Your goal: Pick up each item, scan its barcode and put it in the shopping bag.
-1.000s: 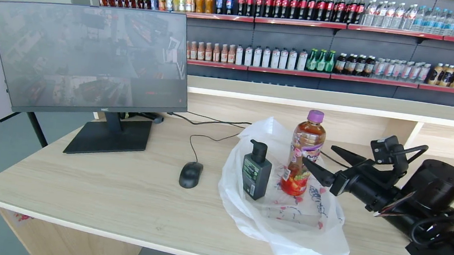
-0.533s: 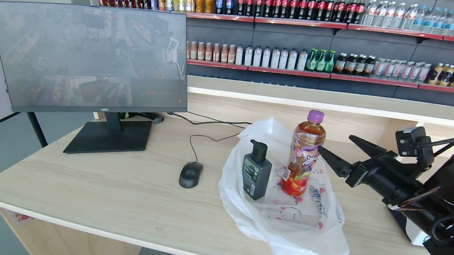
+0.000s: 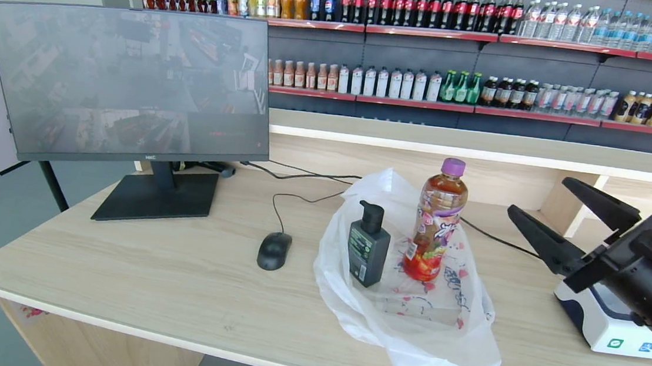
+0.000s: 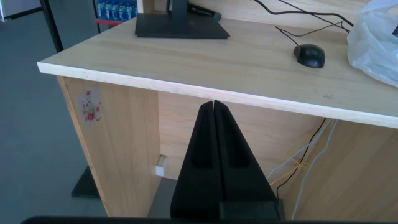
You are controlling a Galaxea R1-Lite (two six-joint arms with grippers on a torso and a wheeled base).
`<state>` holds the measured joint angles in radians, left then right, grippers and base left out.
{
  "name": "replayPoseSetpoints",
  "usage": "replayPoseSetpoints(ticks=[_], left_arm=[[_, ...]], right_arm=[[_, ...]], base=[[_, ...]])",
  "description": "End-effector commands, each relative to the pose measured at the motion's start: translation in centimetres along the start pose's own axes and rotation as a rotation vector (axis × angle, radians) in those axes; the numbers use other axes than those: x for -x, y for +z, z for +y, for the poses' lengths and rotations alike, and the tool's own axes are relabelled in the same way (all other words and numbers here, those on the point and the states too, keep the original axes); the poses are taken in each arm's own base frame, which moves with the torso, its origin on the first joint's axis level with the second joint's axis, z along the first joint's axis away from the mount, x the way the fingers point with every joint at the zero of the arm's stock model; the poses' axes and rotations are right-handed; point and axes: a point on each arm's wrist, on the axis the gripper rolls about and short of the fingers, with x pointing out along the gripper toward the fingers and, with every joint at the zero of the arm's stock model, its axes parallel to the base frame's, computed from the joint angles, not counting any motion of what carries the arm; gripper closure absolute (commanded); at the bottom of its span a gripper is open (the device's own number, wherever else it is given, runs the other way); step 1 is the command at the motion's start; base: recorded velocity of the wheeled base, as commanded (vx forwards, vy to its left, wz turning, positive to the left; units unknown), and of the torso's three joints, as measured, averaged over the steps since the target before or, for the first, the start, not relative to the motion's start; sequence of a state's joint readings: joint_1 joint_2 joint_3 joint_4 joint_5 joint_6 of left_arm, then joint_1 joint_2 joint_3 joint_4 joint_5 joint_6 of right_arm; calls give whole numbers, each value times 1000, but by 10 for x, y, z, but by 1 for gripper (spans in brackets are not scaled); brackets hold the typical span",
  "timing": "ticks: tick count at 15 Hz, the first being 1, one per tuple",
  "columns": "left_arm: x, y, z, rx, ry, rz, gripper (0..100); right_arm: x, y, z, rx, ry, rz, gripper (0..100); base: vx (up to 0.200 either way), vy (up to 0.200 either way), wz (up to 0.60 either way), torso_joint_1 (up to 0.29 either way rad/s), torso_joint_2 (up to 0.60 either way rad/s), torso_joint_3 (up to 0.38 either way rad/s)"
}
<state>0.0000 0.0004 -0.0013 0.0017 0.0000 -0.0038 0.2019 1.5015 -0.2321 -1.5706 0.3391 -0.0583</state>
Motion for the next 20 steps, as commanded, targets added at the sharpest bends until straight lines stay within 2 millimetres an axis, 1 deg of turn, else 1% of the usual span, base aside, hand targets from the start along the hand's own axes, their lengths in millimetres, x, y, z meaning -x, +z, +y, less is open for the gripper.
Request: replayPoseSetpoints(ticks=[1,3,4,5,7,8,9,11,12,13,14,15,16,17,19,20], left_arm=[[0,0,0,1,0,-1,100],[0,0,0,4,0,-1,100],[0,0,0,4,0,1,100],[0,0,0,5,0,-1,100],[0,0,0,4,0,-1,100],[0,0,0,4,0,-1,100],[0,0,0,5,0,-1,100],[0,0,0,5,0,-1,100],[0,0,0,5,0,-1,100],[0,0,0,5,0,-1,100],[0,0,0,7,0,-1,100],[0,0,0,7,0,-1,100],[0,0,0,7,0,-1,100],[0,0,0,8,0,-1,100],[0,0,0,8,0,-1,100],[0,0,0,8,0,-1,100]], right_arm=[[73,23,32,40,49,-82,0],[88,41,36,62,43,-187,0],[94,42,37,53,42,-180,0],[104,39,40,20,46,-120,0],[128,28,48,-25,56,23,0],[154,17,56,-47,66,129,0],[177,5,64,-29,78,194,0],[213,-18,76,9,93,276,0],[228,-30,80,-1,91,300,0],[229,-30,80,-5,64,325,0],[228,-30,78,5,0,325,0],[229,-31,75,10,-132,353,0],[230,-33,73,-22,-240,367,0],[230,-34,73,-56,-260,366,0],[230,-34,73,-58,-262,372,0],[224,-34,72,-61,-299,446,0]], base=[[0,0,0,0,0,0],[0,0,0,0,0,0],[0,0,0,0,0,0],[0,0,0,0,0,0],[0,0,0,0,0,0],[0,0,0,0,0,0],[0,0,0,0,0,0],[0,0,0,0,0,0],[0,0,0,0,0,0],[0,0,0,0,0,0],[0,0,0,0,0,0],[0,0,0,0,0,0],[0,0,0,0,0,0],[0,0,0,0,0,0],[0,0,0,0,0,0],[0,0,0,0,0,0]])
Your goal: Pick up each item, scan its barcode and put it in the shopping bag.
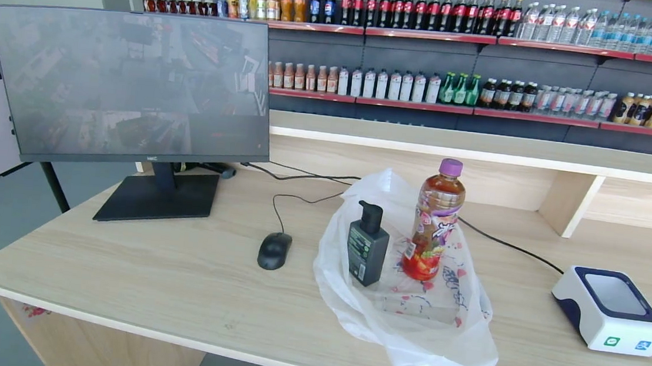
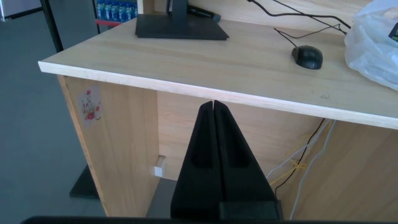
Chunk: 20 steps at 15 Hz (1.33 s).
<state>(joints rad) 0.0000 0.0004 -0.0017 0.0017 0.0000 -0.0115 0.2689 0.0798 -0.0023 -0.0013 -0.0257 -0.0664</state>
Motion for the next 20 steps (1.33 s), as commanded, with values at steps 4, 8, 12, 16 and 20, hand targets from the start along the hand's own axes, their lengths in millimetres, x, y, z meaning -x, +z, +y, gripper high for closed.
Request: replayPoseSetpoints(ticks=[4,8,12,16,20], left_arm=[[0,0,0,-1,0,0,100],[0,0,0,-7,0,0,100],[0,0,0,-4,0,0,100],[0,0,0,-1,0,1,100],[0,0,0,1,2,1,100]], right_arm=[[-7,2,3,-31,-254,102,0],[5,-2,6,-27,-266,-62,0],[5,-2,6,-53,-265,-63,0],[5,-2,6,-70,-264,-67,0],[5,-2,6,-70,-264,-67,0]], base=[[0,0,0,0,0,0],[0,0,0,0,0,0],[-50,0,0,-1,2,2],[-200,0,0,5,2,1],[-200,0,0,-1,1,4]])
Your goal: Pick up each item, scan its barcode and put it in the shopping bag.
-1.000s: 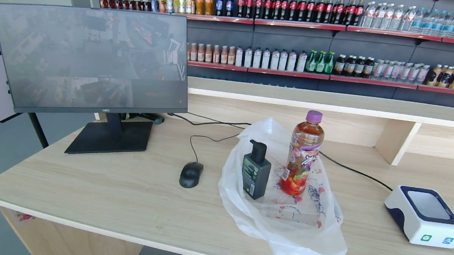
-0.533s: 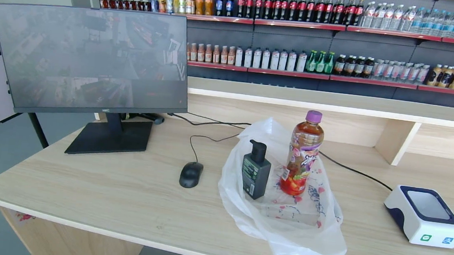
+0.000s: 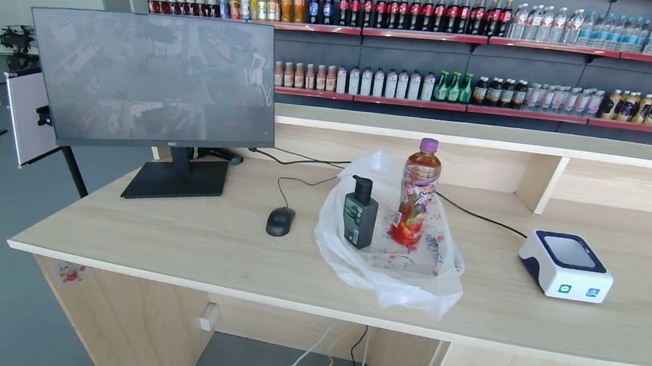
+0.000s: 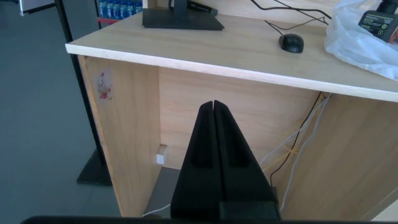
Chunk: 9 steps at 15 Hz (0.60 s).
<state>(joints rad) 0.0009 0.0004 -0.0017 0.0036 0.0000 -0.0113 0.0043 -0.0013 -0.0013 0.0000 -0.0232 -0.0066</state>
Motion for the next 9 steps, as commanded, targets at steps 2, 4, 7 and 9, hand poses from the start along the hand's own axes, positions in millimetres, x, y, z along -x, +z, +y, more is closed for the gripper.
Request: replayPoseSetpoints(ticks=[2,4,7,9], left_arm=[[0,0,0,-5,-1,-2,100],[0,0,0,-5,-1,-2,100],[0,0,0,-7,-1,-2,100],[0,0,0,-7,-1,-2,100]], right_arm=[[0,0,0,-2,1,1,0],[0,0,0,0,2,1,0],[0,0,0,3,4,1,0],[0,0,0,0,4,1,0]], base=[[-100,0,0,-1,-1,6],[0,0,-600,-2,2,0],[0,0,-600,6,6,2],[0,0,0,0,0,0]])
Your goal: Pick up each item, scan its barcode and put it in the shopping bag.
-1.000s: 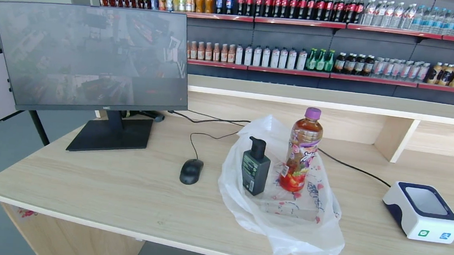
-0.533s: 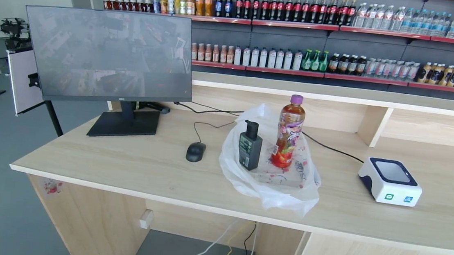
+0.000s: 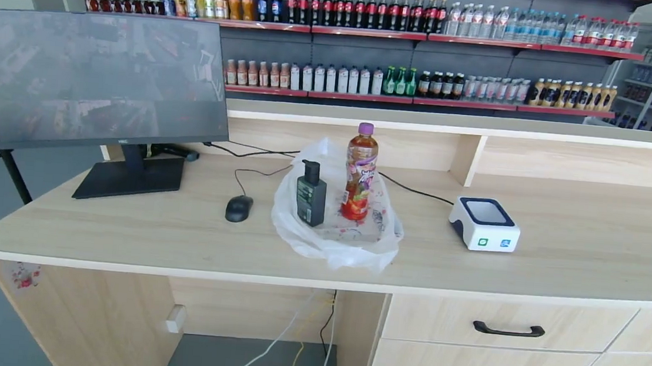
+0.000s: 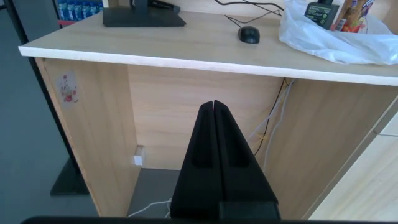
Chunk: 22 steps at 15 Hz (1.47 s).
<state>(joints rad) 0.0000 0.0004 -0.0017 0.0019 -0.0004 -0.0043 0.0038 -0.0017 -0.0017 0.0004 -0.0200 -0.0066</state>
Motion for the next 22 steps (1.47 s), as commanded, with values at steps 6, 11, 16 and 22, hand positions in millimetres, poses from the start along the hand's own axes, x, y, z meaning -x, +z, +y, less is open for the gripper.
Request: replayPoseSetpoints(ticks=[6,11,16,22], left_arm=[[0,0,0,-24,-3,-1,100],[0,0,0,-20,-1,-1,100],[0,0,0,-6,-1,-1,100],[0,0,0,-6,-1,-1,100]], right_arm=[[0,0,0,12,1,1,0],[0,0,0,32,7,3,0],[0,0,0,32,7,3,0],[0,0,0,27,7,3,0]], base=[[0,-200,0,6,2,2],[0,-200,0,5,3,3],[0,-160,-240,3,3,1],[0,0,0,0,0,0]])
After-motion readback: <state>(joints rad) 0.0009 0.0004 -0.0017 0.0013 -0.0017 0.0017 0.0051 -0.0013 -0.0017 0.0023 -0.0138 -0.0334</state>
